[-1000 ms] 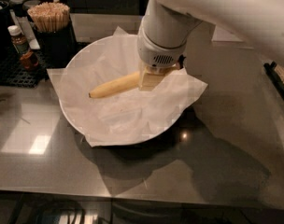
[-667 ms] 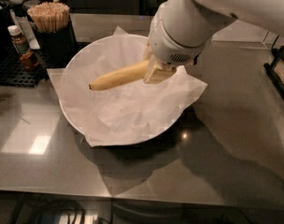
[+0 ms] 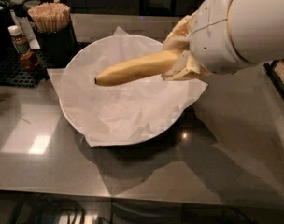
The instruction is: Pick banana from white bowl
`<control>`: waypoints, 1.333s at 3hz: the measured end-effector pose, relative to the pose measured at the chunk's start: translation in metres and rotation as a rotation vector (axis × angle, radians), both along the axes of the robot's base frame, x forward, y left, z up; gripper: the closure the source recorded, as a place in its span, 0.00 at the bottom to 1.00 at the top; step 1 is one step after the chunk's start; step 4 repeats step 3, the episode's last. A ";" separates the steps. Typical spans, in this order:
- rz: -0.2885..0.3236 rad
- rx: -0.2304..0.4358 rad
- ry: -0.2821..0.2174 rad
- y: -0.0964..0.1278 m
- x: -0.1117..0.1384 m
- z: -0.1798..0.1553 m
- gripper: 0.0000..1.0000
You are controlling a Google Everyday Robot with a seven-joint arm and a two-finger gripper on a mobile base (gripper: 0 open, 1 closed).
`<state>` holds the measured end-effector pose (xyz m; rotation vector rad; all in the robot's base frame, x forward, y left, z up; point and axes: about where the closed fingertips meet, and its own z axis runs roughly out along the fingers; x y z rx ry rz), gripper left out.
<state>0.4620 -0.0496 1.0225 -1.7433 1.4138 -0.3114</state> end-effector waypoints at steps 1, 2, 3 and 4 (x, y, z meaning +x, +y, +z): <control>0.069 0.025 -0.102 0.009 -0.034 0.023 1.00; 0.127 0.020 -0.152 0.021 -0.047 0.038 1.00; 0.127 0.020 -0.152 0.021 -0.047 0.038 1.00; 0.127 0.020 -0.152 0.021 -0.047 0.038 1.00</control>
Offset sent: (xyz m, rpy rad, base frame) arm -0.0306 0.0075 0.0211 0.0244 -0.0923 0.0606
